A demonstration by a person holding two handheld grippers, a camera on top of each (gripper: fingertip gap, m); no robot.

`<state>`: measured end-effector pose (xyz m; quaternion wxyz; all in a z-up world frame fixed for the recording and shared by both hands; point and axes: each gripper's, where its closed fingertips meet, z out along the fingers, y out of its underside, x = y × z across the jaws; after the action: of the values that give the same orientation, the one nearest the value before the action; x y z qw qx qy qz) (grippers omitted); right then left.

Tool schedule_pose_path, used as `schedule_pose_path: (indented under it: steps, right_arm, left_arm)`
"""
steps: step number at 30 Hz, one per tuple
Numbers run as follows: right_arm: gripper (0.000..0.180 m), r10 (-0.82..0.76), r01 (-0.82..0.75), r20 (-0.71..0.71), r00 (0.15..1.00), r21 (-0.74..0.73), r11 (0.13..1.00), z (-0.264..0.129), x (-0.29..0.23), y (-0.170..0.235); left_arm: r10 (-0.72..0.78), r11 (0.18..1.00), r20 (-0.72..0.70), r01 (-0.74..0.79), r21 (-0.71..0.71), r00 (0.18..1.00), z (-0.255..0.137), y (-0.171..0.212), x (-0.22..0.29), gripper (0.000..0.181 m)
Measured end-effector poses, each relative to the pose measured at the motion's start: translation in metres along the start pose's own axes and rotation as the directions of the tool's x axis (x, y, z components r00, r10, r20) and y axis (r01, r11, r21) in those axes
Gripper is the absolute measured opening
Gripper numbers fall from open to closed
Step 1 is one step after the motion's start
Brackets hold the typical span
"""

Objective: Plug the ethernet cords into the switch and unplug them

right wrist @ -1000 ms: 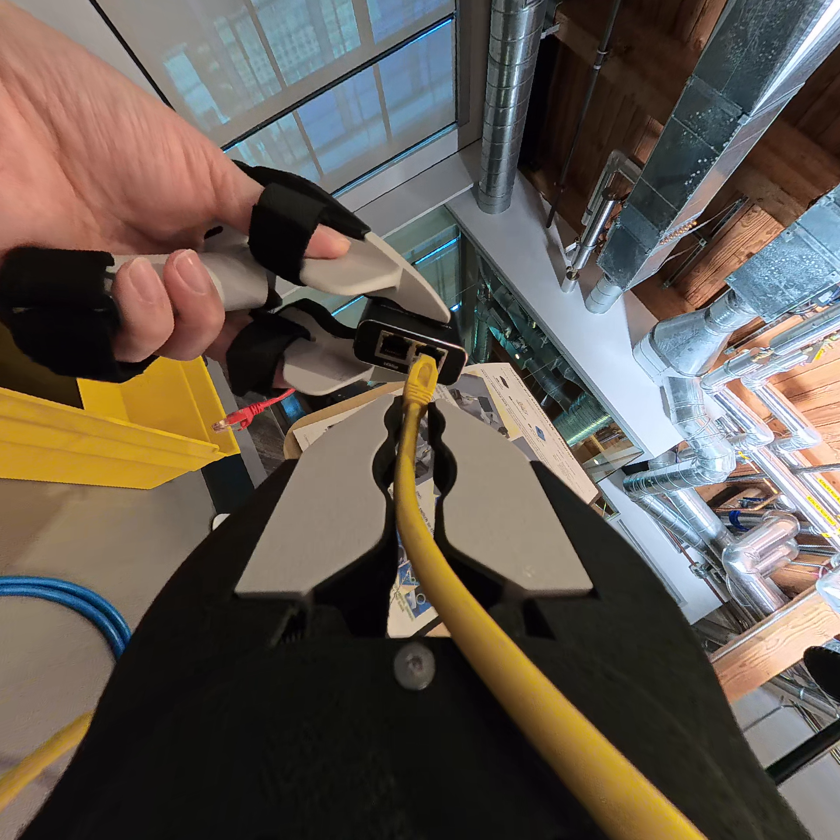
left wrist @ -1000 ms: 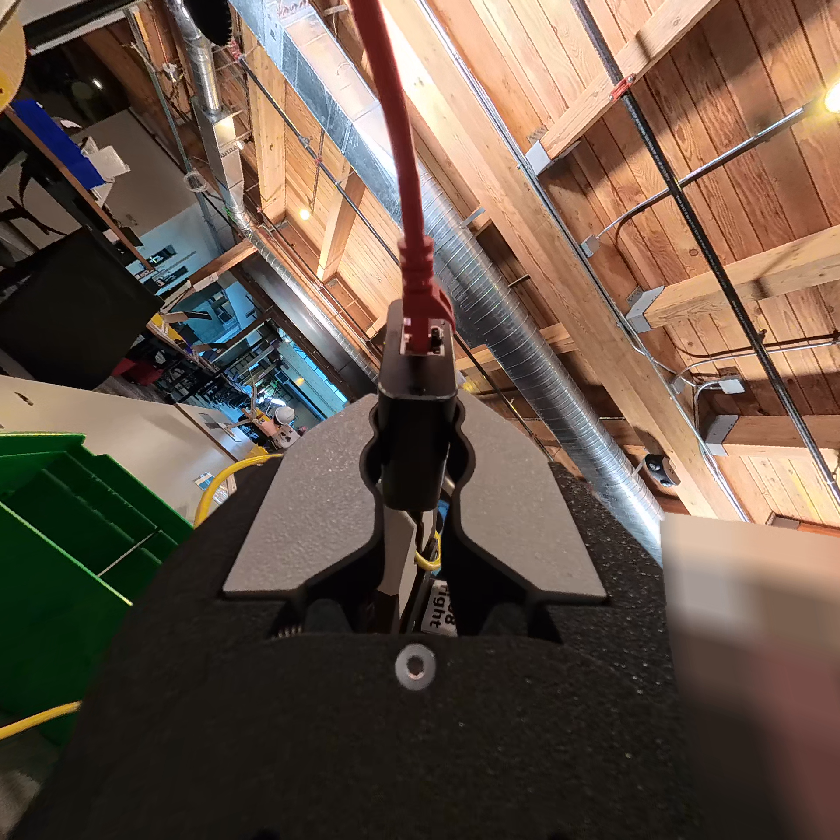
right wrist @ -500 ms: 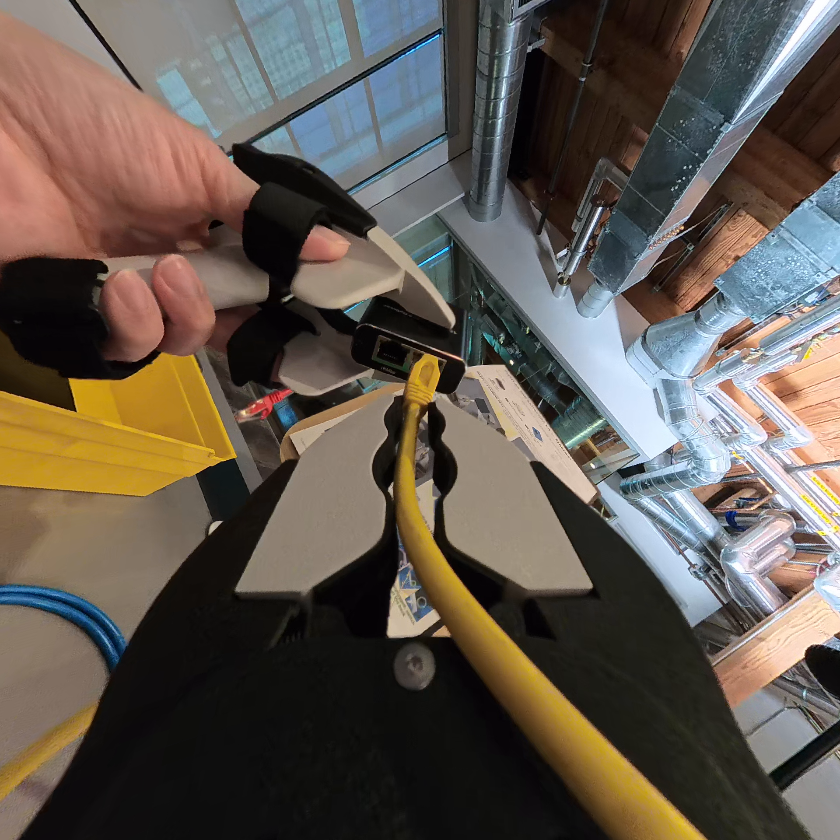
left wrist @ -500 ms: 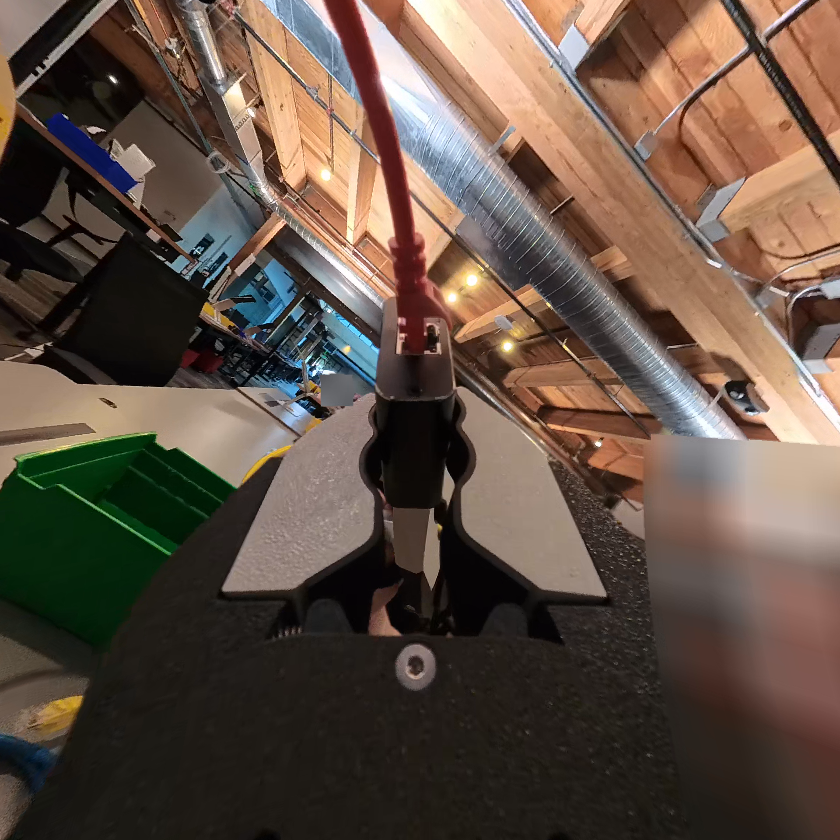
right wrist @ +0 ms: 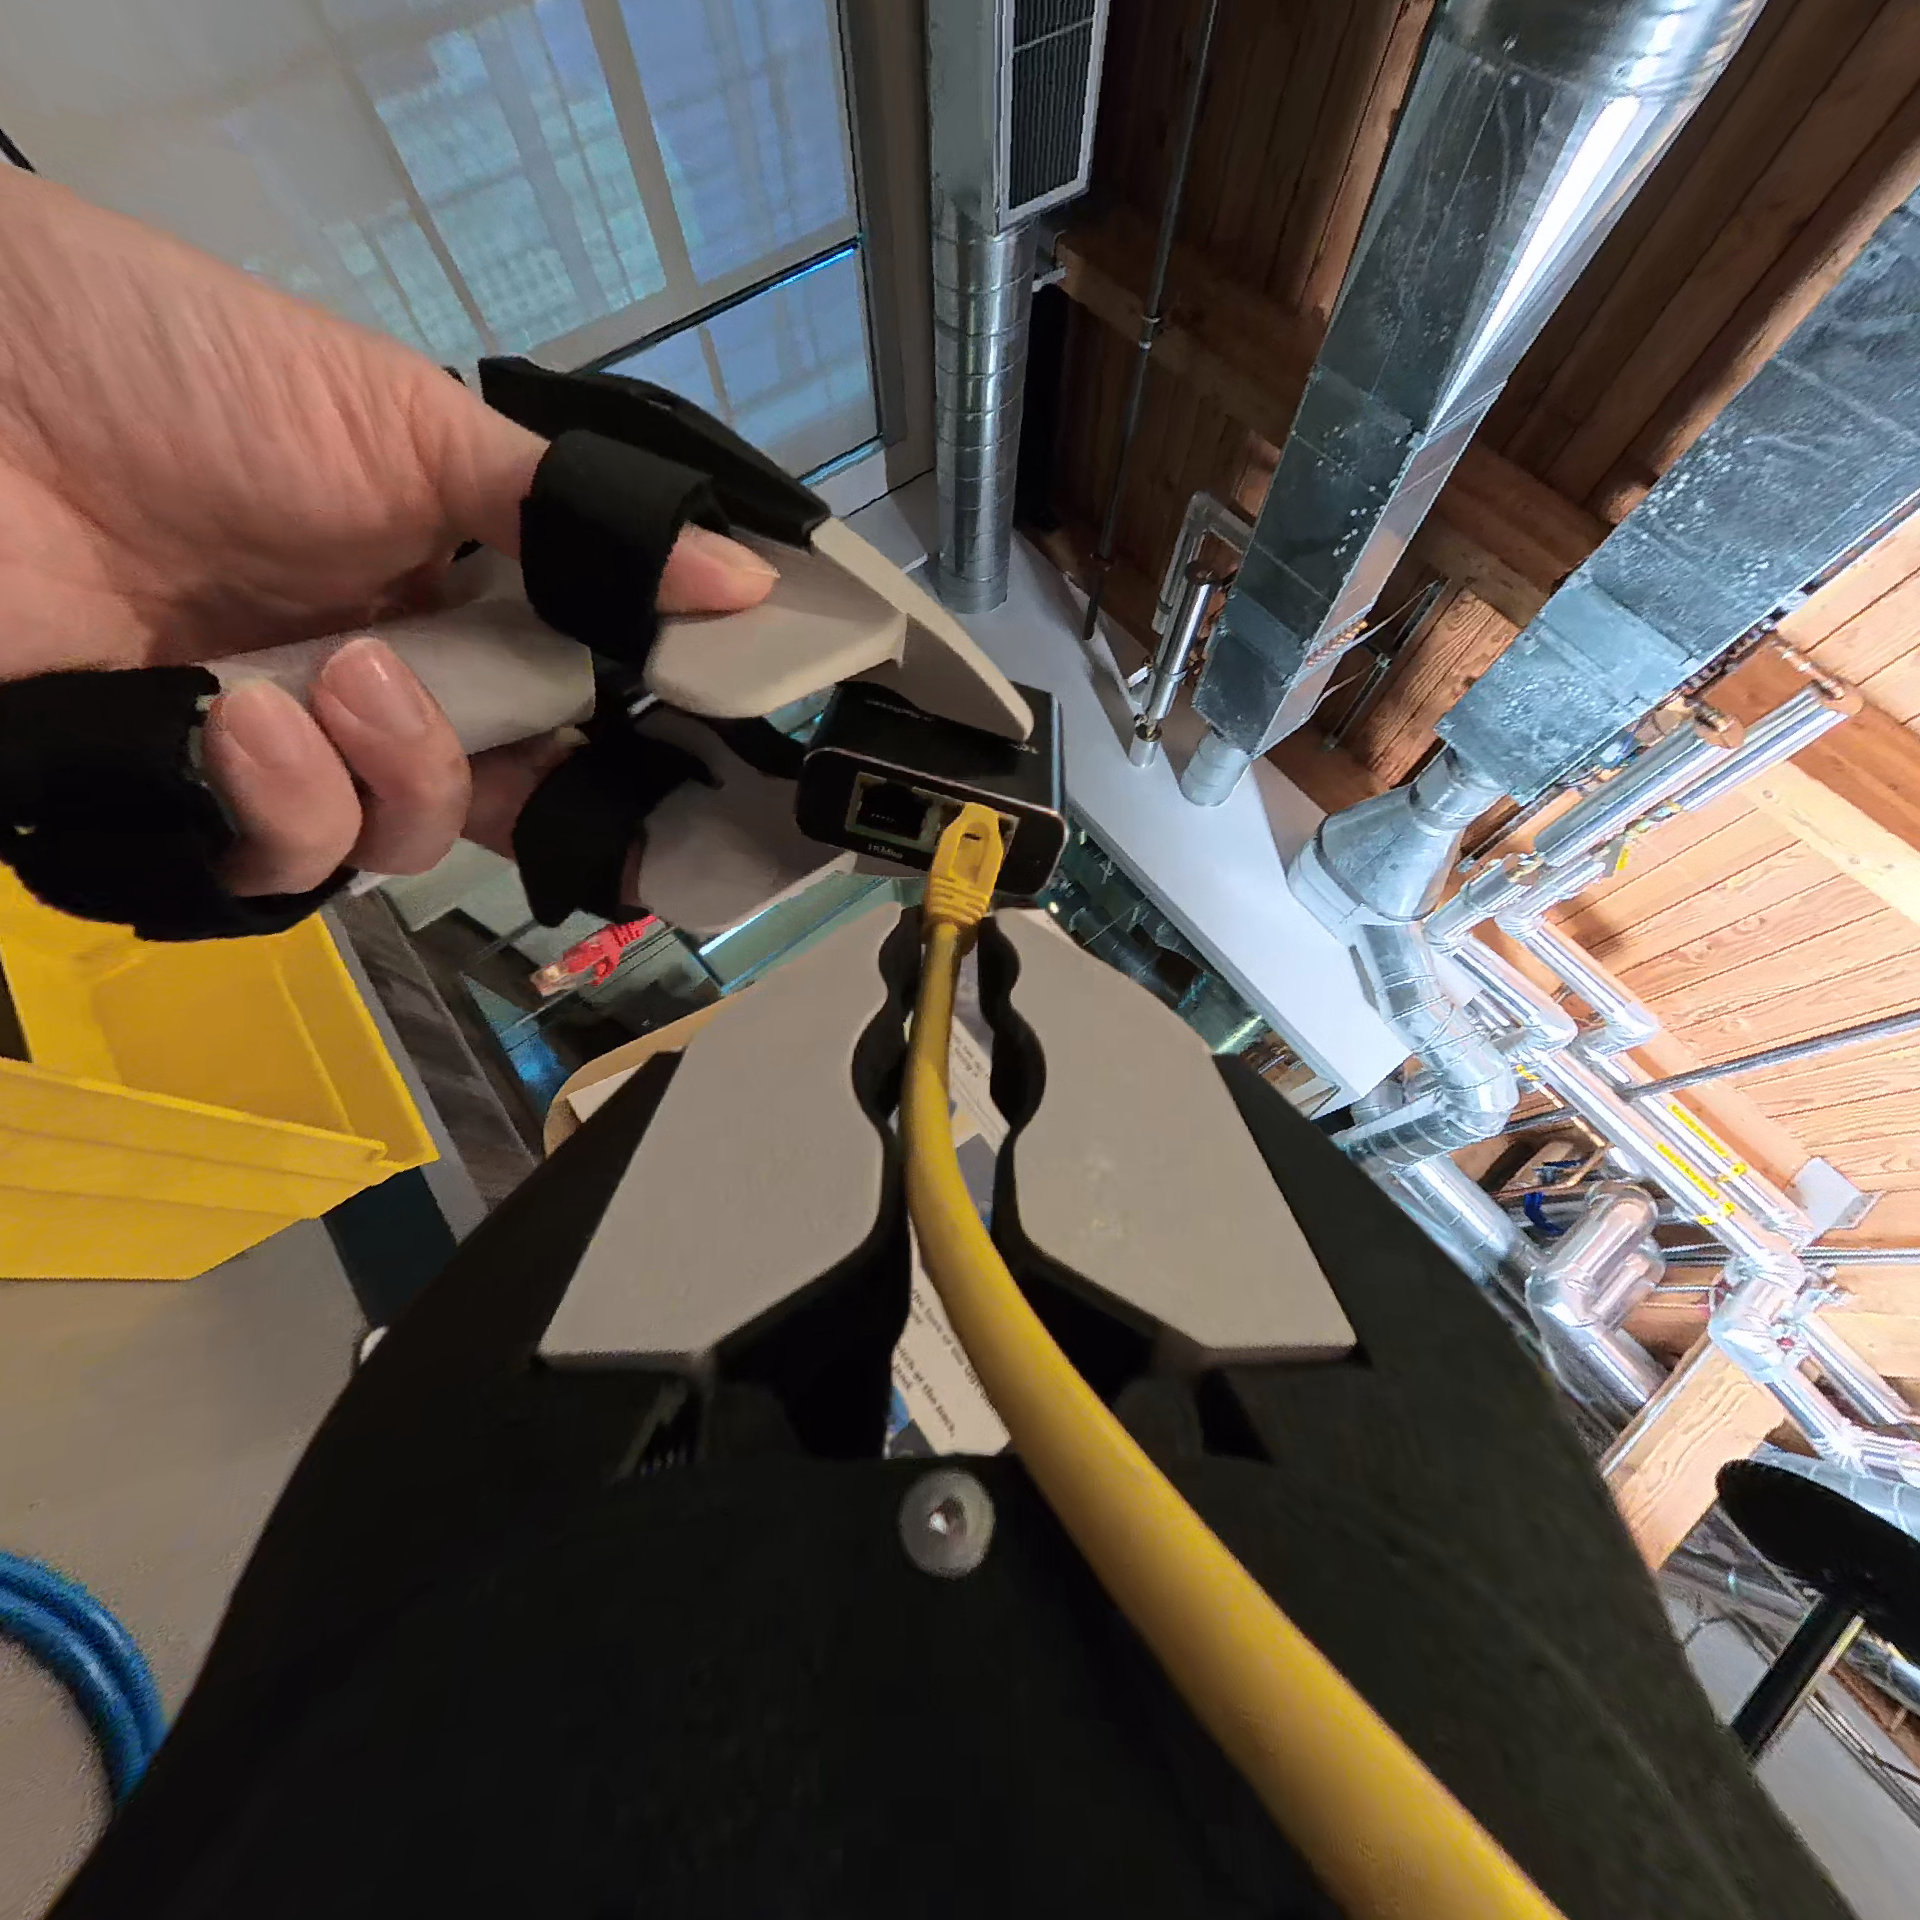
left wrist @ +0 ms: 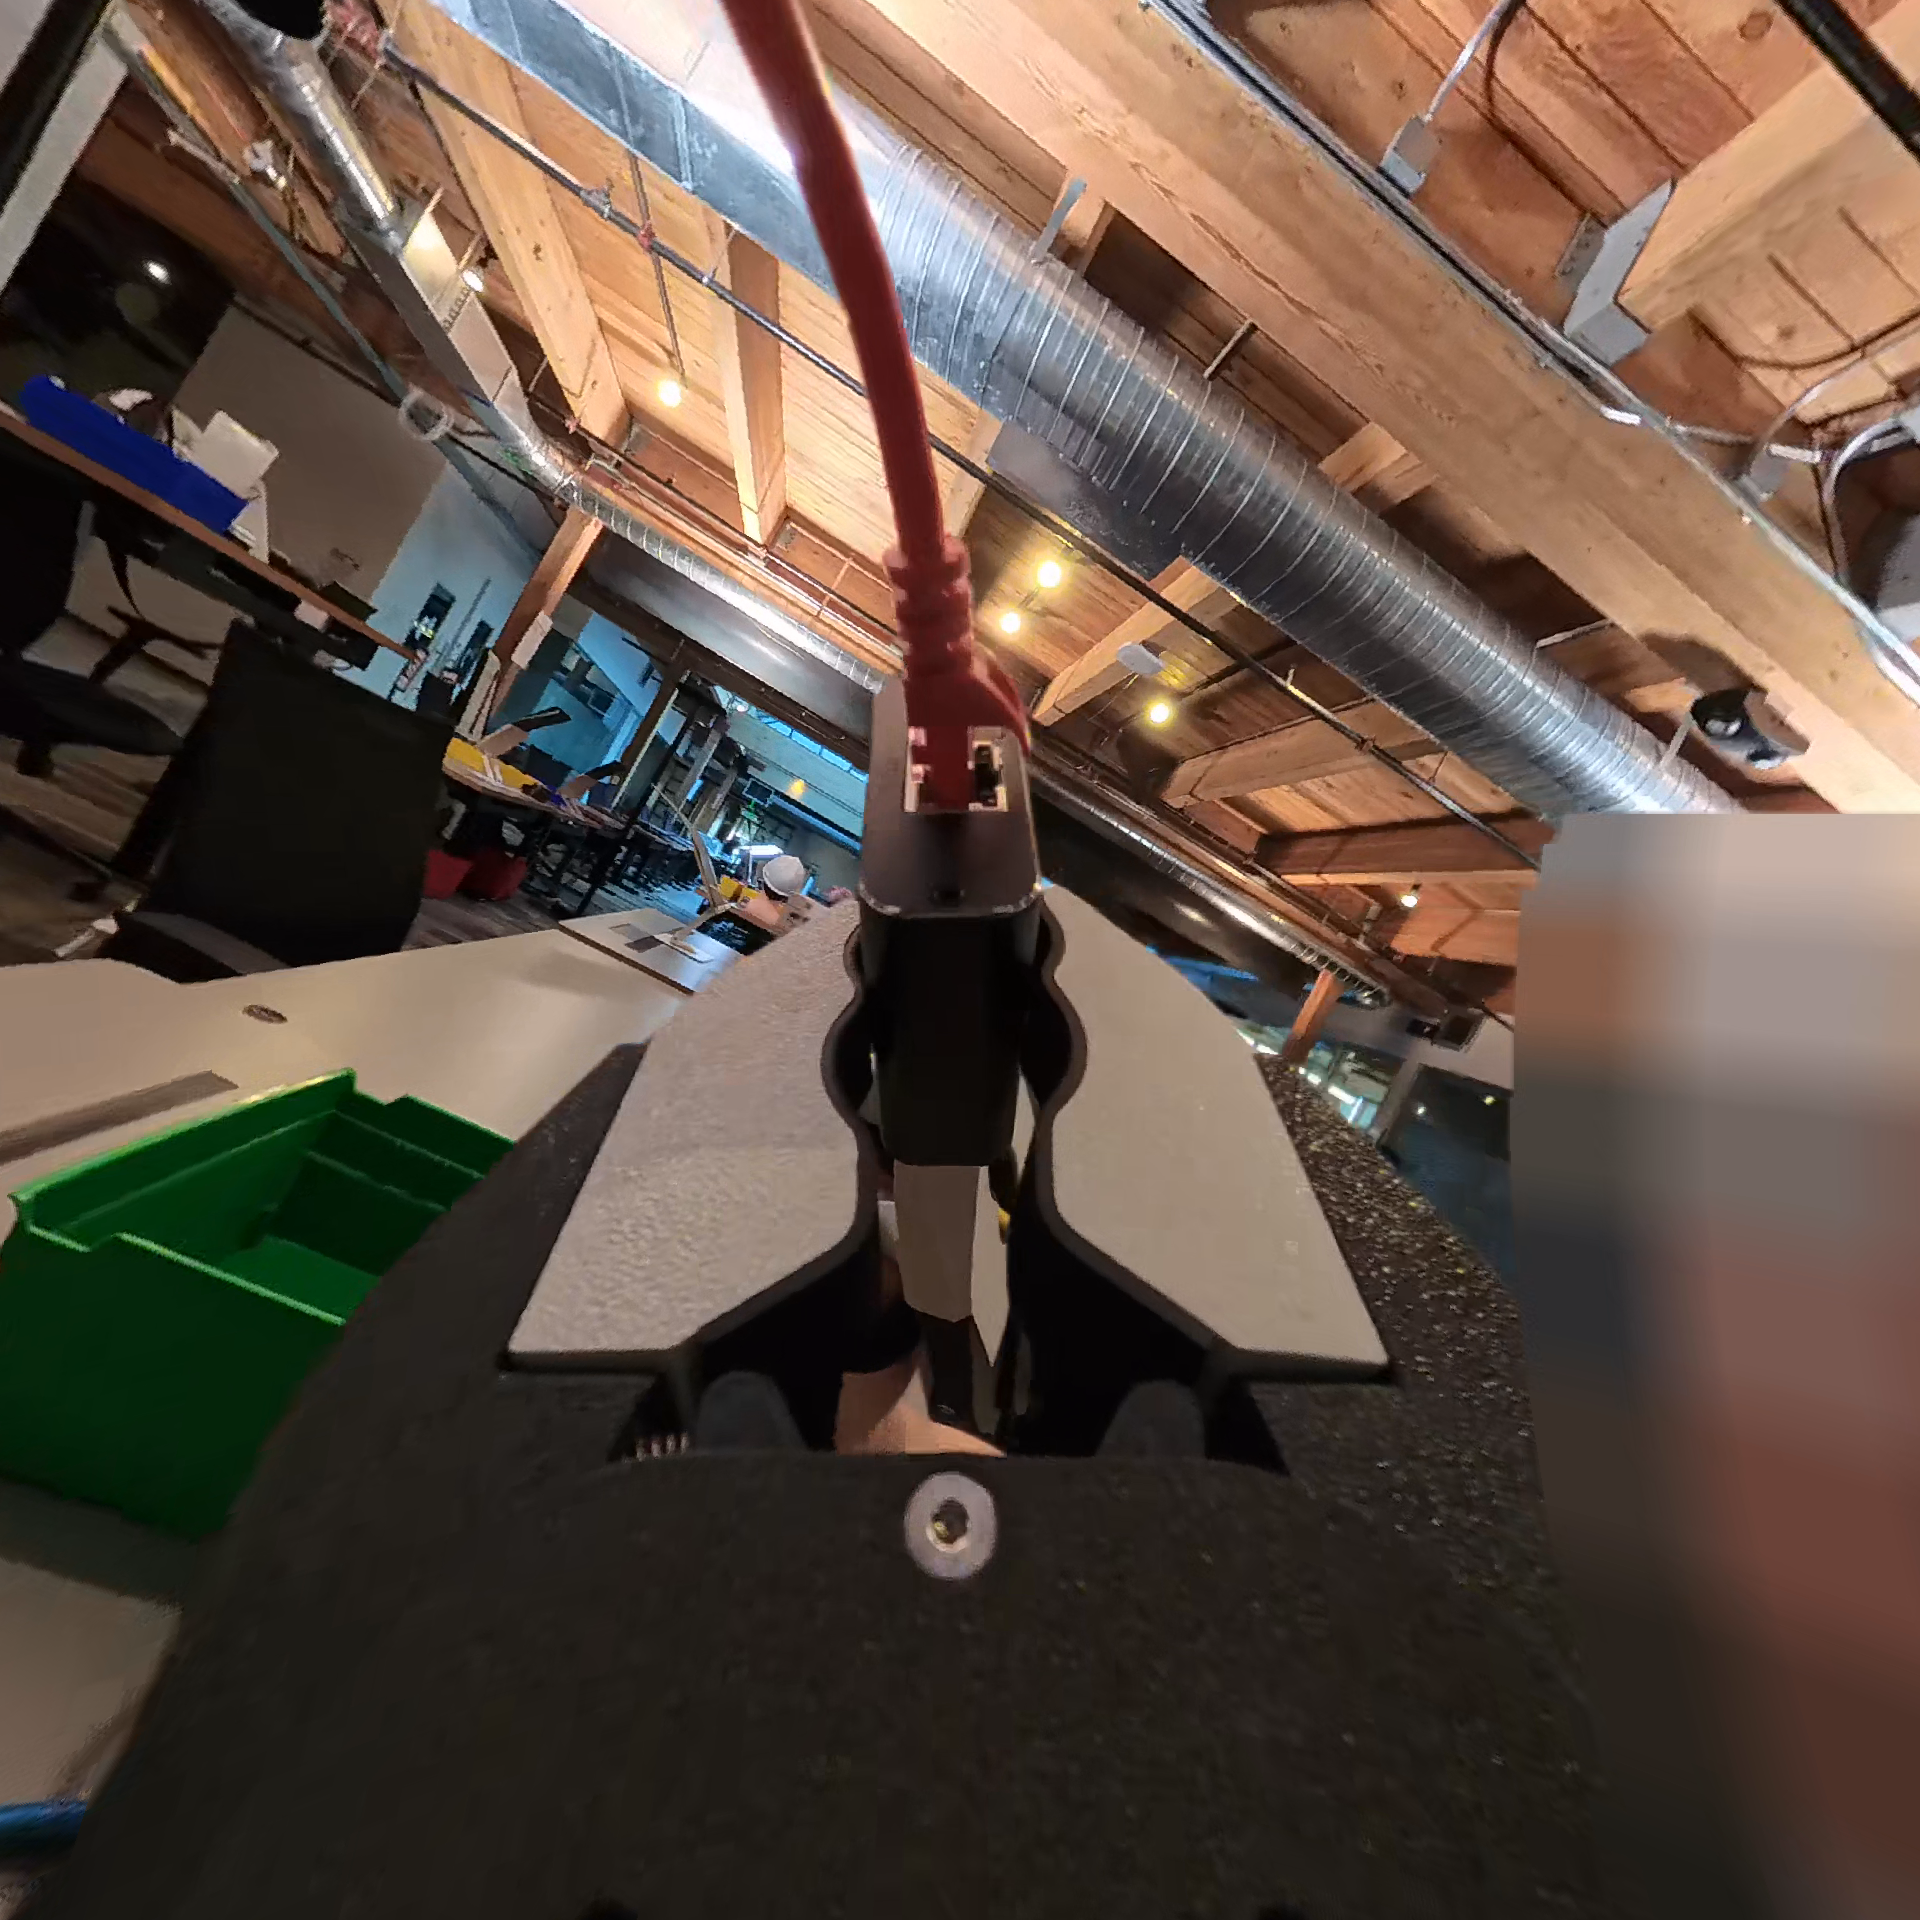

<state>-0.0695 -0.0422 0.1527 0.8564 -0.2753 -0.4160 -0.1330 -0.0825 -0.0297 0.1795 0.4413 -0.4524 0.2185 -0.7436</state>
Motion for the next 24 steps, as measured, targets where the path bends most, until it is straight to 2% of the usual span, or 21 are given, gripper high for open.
schedule_pose_path:
  steps: [6, 12, 17, 24]
  right_arm:
    - [0.011, -0.028, 0.03, -0.034, 0.999, 0.061, 0.998, -0.005, 0.004, -0.018]
    - [0.011, -0.059, 0.06, -0.026, 0.998, 0.059, 0.996, -0.006, 0.002, -0.014]
    - [0.011, -0.041, 0.041, -0.007, 0.999, 0.06, 0.997, -0.006, -0.005, -0.007]
    - [0.011, -0.047, 0.046, 0.01, 0.999, 0.081, 0.996, -0.009, -0.007, -0.007]
  left_arm:
    - [0.131, 0.991, -0.05, -0.13, 0.025, 0.99, 0.001, 0.001, 0.023, 0.025]
    - [0.097, 0.995, -0.063, -0.098, -0.005, 0.993, 0.001, 0.004, 0.018, 0.024]
    - [0.154, 0.986, -0.019, -0.155, -0.056, 0.988, -0.001, 0.008, 0.011, 0.024]
    - [0.087, 0.992, -0.053, -0.091, -0.083, 0.995, -0.002, 0.012, 0.009, 0.025]
